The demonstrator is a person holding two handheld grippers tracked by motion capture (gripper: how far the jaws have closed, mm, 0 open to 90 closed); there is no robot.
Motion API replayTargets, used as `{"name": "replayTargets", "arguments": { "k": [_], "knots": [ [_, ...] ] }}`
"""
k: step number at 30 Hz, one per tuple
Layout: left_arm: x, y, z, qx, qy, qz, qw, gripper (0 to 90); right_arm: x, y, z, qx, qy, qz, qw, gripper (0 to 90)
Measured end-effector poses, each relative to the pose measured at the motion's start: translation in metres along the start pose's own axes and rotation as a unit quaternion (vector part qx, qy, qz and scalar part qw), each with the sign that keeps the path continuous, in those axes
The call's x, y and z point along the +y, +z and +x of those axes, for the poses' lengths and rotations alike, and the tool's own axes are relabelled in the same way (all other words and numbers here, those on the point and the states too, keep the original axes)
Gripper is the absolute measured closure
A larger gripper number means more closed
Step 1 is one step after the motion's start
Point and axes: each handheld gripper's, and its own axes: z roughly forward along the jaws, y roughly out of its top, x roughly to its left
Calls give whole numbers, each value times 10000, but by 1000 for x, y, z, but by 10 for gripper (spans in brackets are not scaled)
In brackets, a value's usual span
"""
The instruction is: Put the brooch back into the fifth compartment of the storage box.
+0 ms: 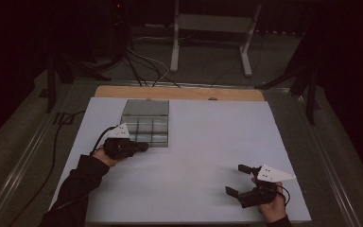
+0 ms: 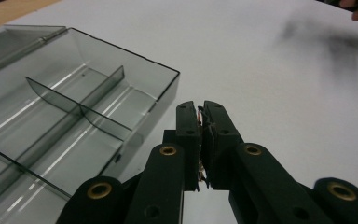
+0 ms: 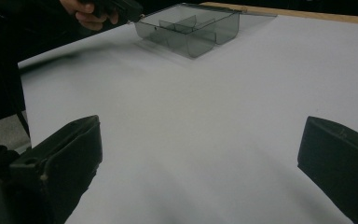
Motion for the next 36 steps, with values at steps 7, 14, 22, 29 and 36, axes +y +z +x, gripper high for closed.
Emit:
{"name": "replayTargets", "arguments": {
  "k": [7,14,22,29,36],
  "knots": [
    [3,4,6,104,-142,-116,9998,877,0,0,0,-7,20,-12,10000,0],
    [7,6,11,158,-206,-182,9995,876,0,0,0,-17,16,0,10000,0],
    [10,11,16,339,-366,-282,9984,876,-1,0,0,-10,6,0,10000,0],
    [13,17,23,574,-660,-398,9954,876,-1,0,0,-12,18,5,10000,0],
    [9,22,31,850,-979,-439,9906,875,-1,0,0,-26,4,24,10000,0]
  ]
}}
